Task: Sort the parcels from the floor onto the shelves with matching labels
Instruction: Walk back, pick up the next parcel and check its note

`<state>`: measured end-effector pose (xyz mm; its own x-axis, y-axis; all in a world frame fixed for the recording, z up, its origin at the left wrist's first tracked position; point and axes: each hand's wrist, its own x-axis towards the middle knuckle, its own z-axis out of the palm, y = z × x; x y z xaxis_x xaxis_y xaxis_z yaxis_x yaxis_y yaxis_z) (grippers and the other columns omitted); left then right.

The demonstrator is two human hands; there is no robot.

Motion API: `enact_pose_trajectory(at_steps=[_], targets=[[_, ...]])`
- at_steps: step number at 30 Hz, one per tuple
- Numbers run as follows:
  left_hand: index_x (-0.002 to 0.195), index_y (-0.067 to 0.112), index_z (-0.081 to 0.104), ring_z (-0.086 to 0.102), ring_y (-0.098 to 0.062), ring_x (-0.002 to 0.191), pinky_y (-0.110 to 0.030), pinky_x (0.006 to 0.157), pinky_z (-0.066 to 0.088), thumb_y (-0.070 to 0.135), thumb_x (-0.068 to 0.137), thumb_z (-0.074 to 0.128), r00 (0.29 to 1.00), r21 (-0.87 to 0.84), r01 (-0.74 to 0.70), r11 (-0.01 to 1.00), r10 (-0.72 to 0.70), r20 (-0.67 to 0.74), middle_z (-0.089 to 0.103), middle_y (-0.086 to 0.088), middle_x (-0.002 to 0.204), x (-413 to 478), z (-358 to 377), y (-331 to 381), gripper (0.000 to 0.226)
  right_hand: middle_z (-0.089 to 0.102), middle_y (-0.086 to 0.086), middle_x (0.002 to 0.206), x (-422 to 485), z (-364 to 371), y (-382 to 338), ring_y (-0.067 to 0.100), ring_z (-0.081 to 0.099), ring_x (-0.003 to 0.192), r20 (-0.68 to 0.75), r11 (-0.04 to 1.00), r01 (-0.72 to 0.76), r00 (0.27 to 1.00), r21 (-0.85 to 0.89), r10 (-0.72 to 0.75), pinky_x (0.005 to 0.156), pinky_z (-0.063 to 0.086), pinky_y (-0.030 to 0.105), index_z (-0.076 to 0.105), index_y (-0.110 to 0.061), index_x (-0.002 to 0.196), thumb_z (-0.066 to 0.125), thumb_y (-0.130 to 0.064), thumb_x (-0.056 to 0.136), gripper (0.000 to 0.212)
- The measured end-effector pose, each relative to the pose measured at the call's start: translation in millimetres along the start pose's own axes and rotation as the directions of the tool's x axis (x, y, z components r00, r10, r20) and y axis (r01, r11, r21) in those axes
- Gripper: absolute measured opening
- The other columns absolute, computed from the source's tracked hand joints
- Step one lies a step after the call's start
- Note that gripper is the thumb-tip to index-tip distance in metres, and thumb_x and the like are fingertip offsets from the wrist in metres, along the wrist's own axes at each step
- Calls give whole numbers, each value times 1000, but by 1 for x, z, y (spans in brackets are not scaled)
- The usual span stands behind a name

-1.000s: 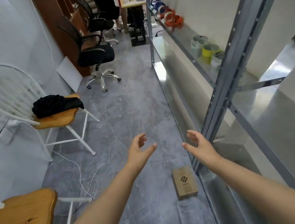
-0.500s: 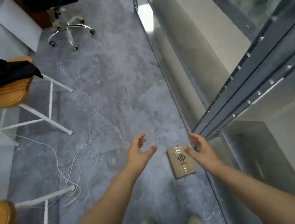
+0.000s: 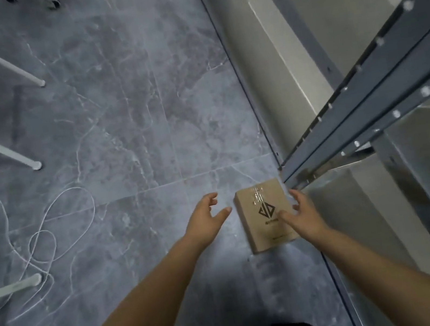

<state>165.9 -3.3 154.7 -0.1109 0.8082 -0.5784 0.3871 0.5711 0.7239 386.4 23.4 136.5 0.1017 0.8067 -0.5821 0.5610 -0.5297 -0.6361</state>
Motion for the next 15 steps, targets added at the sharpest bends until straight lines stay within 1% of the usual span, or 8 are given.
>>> enact_pose_trajectory(at_steps=[2, 4, 6, 8, 10, 11, 13, 15], targets=[[144, 17, 35, 44, -22, 131, -32, 104, 36, 38, 92, 56, 998, 120, -22, 992, 16, 55, 45, -7, 144, 30, 23, -24, 60, 47, 17, 139, 26, 10, 36, 28, 49, 119, -4, 999, -21, 1000, -33, 21, 102, 43, 42, 40, -4, 139, 72, -9, 79, 68], [147, 16, 32, 44, -23, 133, -33, 106, 36, 40, 92, 54, 995, 157, -5, 988, -12, 104, 42, -8, 147, 57, 48, -46, 64, 46, 18, 140, 51, 19, 69, 31, 47, 125, 17, 996, -48, 999, -79, 50, 102, 43, 47, 37, -5, 140, 76, -14, 74, 77], [149, 13, 27, 42, -25, 135, -36, 108, 36, 40, 93, 54, 987, 139, 37, 990, -58, 151, 39, -12, 150, 79, 73, -65, 68, 40, 18, 146, 75, 28, 100, 34, 41, 133, 29, 991, -66, 997, -120, 70, 106, 39, 51, 28, -7, 146, 79, -22, 69, 93], [151, 11, 19, 37, -27, 139, -37, 111, 34, 40, 93, 53, 974, 109, 100, 989, -119, 190, 32, -14, 154, 96, 98, -83, 73, 38, 16, 146, 92, 37, 120, 34, 37, 135, 22, 986, -89, 995, -143, 93, 109, 36, 48, 22, -6, 149, 79, -22, 71, 98], [153, 10, 13, 31, -29, 142, -38, 113, 30, 41, 94, 50, 955, 77, 172, 982, -185, 231, 25, -12, 158, 107, 120, -98, 76, 45, 12, 135, 102, 44, 133, 32, 43, 129, 46, 988, -133, 990, -81, 137, 104, 40, 40, 26, -3, 145, 76, -15, 75, 87], [153, 10, 14, 31, -29, 142, -38, 114, 29, 40, 95, 49, 942, 39, 201, 979, -204, 268, 26, -11, 158, 108, 128, -103, 74, 49, 13, 133, 103, 48, 137, 32, 48, 124, 65, 988, -149, 986, -42, 152, 100, 44, 40, 30, -3, 142, 76, -15, 75, 82], [151, 14, 21, 40, -28, 137, -39, 113, 34, 35, 96, 48, 913, -85, 239, 967, -194, 358, 37, -8, 152, 109, 144, -111, 64, 55, 15, 131, 104, 53, 148, 30, 56, 116, 91, 987, -160, 983, -3, 160, 95, 51, 44, 39, -5, 136, 78, -28, 66, 83], [149, 18, 26, 48, -25, 128, -36, 104, 43, 31, 96, 49, 902, -151, 264, 953, -189, 387, 45, -7, 147, 104, 148, -110, 59, 56, 10, 127, 100, 55, 154, 26, 58, 112, 102, 985, -162, 982, 53, 156, 91, 53, 41, 42, -5, 133, 77, -32, 64, 83]])
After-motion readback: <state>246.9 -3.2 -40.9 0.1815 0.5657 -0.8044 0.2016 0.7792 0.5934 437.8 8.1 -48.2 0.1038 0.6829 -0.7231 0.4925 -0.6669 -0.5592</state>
